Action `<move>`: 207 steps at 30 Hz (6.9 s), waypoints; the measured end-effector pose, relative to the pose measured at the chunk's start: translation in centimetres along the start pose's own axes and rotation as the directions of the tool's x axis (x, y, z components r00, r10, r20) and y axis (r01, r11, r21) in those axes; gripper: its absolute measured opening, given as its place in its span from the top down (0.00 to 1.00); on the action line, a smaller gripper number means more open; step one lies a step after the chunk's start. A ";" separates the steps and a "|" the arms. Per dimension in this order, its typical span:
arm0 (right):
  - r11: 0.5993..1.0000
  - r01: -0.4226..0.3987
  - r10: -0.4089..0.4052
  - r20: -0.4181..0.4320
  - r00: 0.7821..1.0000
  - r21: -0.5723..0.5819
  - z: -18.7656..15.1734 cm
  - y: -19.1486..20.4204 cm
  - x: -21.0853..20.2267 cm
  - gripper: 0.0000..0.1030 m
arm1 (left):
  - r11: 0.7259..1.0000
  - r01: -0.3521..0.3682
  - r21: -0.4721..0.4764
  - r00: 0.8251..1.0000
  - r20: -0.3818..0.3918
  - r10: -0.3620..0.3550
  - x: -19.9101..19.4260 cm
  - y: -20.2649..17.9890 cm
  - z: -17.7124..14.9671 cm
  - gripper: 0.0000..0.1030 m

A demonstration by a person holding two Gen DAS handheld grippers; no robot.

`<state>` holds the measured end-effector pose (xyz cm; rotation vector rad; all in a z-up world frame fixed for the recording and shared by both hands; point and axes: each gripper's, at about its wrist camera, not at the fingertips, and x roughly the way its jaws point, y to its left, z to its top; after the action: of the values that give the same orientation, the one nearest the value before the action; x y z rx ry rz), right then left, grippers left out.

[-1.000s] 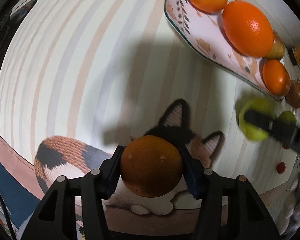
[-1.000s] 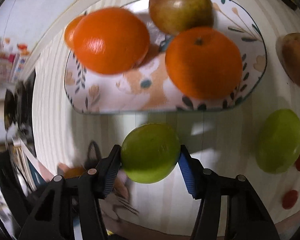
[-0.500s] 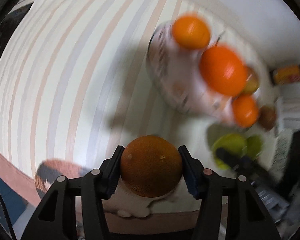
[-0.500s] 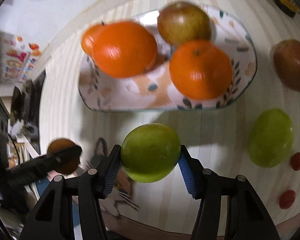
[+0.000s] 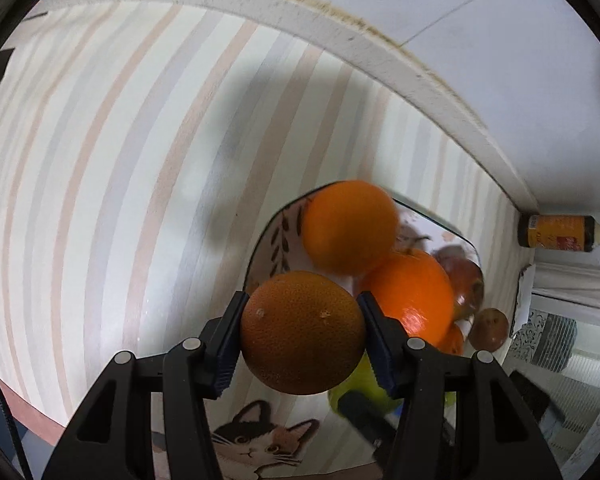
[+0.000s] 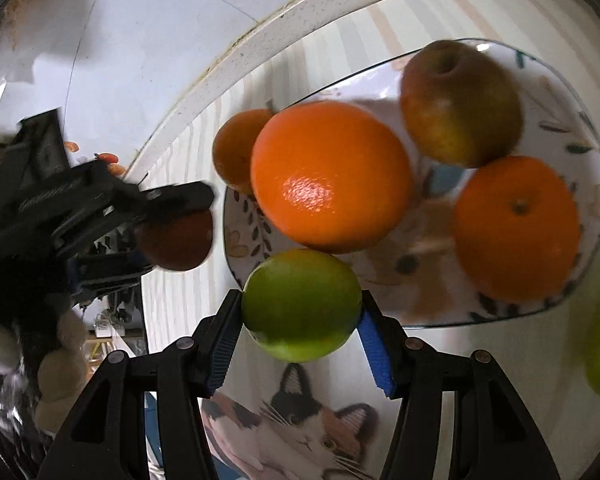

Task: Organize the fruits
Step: 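Place the brown-orange fruit on the plate with the left tool while the right tool places the green apple, then open both tools and lift them away from the plate, then grasp the loose green apple with the left tool while the right tool grasps the large red apple, then carry the green apple onto the plate with the left tool while the right tool places the red apple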

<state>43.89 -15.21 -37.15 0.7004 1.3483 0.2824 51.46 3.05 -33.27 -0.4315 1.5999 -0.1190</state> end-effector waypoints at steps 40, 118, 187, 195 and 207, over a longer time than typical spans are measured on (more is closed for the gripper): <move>0.834 0.482 -0.399 0.310 0.863 -0.269 -5.1 2.8 -20.3 0.09 | 0.911 -0.372 0.178 0.846 0.468 0.254 -11.2 -7.7 -16.7 0.15; 0.990 0.126 -0.119 -0.103 0.988 0.058 11.3 -19.8 -12.8 0.29 | 0.937 -0.144 0.319 0.989 0.084 0.123 10.3 -23.3 -15.9 0.48; 0.983 0.155 -0.154 0.020 0.988 -0.093 6.8 -10.1 -15.4 0.30 | 0.952 -0.002 0.305 0.883 -0.446 0.145 8.3 -4.4 -24.1 0.34; 0.984 0.175 -0.174 0.021 0.985 -0.046 6.7 -11.3 -16.1 0.30 | 0.907 0.035 0.420 0.860 -0.475 0.187 10.7 -7.4 -25.9 0.44; 0.989 0.141 -0.139 0.038 0.990 -0.036 8.1 -10.0 -15.9 0.30 | 0.944 -0.021 0.329 0.996 -0.074 0.048 0.2 -9.4 -15.8 0.44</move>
<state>46.03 -34.30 -30.20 0.5728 1.3474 0.1823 37.85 -8.63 -29.01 -0.1401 1.6288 -0.3751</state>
